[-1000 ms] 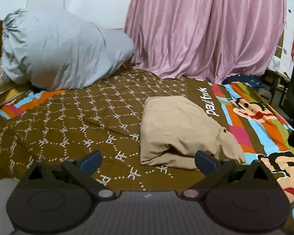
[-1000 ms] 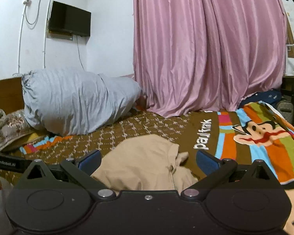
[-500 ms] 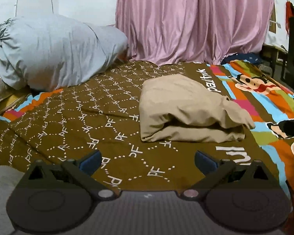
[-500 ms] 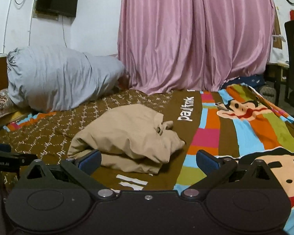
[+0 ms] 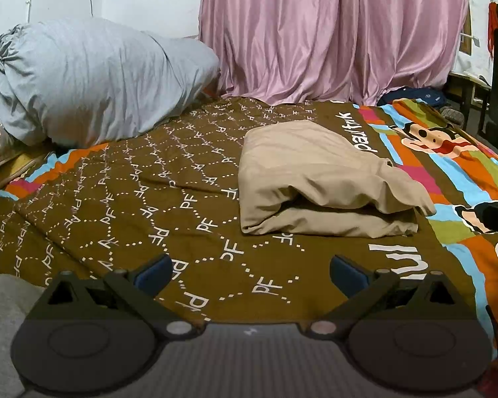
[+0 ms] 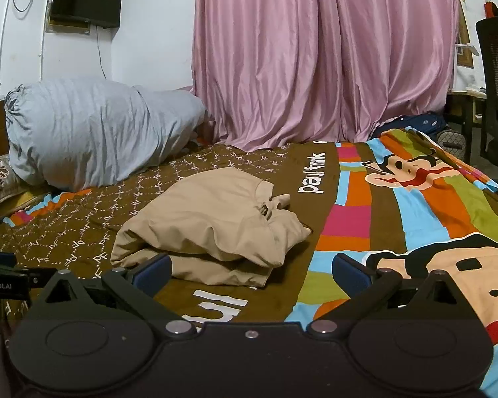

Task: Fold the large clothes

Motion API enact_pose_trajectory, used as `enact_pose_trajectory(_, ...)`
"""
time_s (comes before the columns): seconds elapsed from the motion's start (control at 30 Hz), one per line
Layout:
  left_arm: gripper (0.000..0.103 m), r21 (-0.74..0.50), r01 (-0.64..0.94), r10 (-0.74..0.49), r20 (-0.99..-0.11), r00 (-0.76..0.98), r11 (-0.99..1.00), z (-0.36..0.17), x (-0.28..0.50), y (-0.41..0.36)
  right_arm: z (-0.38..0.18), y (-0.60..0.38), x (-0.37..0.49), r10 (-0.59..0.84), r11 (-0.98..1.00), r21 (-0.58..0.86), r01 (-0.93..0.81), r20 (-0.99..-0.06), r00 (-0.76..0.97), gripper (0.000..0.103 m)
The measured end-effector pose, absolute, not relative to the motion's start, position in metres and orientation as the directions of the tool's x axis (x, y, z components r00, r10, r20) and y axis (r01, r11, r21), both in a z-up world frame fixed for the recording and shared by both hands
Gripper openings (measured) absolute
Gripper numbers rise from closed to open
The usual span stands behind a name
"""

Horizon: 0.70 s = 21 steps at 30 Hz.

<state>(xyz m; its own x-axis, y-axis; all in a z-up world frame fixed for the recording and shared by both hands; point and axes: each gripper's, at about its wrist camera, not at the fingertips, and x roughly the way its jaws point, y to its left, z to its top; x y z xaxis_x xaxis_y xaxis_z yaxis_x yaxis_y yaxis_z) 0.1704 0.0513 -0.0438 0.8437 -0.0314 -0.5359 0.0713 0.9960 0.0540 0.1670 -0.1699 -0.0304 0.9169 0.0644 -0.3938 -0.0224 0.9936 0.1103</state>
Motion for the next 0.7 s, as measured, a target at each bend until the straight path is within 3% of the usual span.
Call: enact_pose_trajectory(0.7, 0.102, 0.036, 0.065, -0.032, -0.581, 0.813, 0.997, -0.0469, 0.1750, 0.0533, -0.0316, -0.1713, 0.1671, 0.066, 0.992, 0.125, -0.016, -0.403, 0.913, 0.102)
